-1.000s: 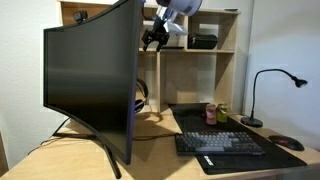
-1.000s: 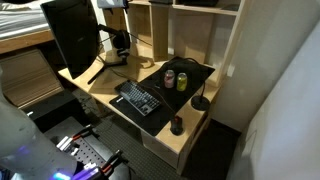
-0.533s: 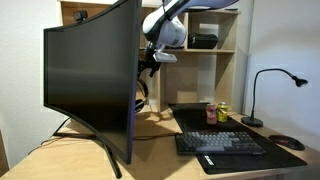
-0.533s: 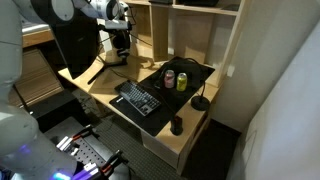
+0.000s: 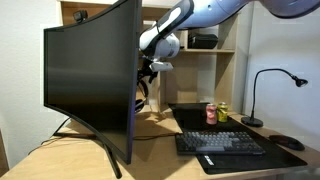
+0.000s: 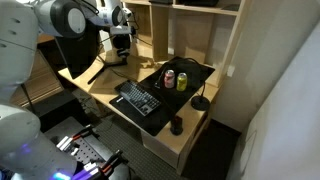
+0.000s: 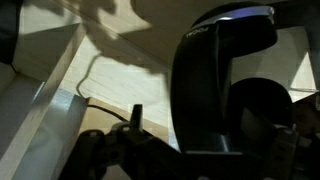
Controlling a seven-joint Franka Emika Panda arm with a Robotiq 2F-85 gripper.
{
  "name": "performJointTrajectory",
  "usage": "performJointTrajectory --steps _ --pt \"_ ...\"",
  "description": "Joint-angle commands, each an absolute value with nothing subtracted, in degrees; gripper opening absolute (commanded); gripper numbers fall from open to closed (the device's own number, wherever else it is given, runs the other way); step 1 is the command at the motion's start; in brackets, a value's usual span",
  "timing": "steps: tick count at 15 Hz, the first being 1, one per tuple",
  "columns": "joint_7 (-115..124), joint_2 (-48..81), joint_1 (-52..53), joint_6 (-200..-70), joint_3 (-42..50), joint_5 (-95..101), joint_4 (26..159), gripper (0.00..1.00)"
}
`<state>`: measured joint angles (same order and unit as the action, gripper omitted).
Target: Remove the headsets from the back of the monitor
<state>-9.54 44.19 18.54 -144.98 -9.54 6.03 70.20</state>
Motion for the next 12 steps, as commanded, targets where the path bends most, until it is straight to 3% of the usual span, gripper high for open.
performJointTrajectory --steps 1,2,3,5,12 --pt "-7.5 48.0 20.7 -142.3 -7.6 8.2 64.1 1.00" --pt "-7.3 48.7 21.0 -142.5 -7.3 8.6 63.2 1.00" --pt "-7.3 49.2 21.1 -142.5 -7.3 8.6 62.4 0.75" --pt "-7.3 50.1 21.2 -142.5 -7.0 8.7 61.0 0.67" --pt "-7.9 50.5 20.9 -142.9 -6.3 8.0 60.2 0.18"
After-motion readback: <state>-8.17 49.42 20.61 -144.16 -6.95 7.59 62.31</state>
